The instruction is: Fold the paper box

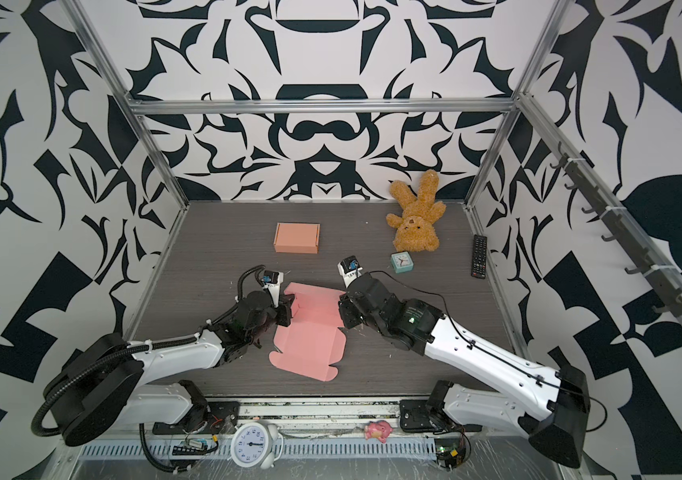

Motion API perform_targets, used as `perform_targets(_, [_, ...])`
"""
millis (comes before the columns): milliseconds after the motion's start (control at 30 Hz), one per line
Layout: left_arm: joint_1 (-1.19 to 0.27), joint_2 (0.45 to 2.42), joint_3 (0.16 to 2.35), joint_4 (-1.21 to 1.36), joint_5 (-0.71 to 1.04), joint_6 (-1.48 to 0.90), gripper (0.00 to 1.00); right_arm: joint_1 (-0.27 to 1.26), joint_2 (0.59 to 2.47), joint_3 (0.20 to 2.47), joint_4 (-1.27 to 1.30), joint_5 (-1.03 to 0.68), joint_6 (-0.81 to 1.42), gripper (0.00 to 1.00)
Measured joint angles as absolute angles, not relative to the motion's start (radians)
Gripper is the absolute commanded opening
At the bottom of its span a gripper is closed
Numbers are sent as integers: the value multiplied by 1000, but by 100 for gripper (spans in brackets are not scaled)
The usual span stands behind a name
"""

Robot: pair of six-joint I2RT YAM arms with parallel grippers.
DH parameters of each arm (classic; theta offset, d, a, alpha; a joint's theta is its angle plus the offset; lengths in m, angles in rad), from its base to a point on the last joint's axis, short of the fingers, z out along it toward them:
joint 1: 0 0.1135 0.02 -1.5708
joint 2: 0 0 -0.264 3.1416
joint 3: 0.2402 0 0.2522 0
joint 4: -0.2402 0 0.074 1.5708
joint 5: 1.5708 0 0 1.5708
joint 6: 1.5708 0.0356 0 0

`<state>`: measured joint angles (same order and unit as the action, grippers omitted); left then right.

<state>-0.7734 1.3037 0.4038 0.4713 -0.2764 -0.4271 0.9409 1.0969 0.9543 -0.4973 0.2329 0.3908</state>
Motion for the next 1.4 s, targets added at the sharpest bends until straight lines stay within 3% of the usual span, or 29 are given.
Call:
perform_targets(333, [-773, 1252, 420, 379, -289, -457, 13, 961, 1224, 1015, -531, 291, 350, 12])
perform_targets(1067, [-762, 1191, 421, 330, -268, -488, 13, 1030, 1389, 1110, -535, 327, 327, 13])
perform_targets(1200, [-702, 1167, 421, 317, -197, -515, 13, 1034, 1361, 1096, -511, 331, 313, 15])
perform_targets(1400, [-617, 1103, 430, 280, -106, -544, 13, 1035, 1169, 966, -403, 329, 305, 14])
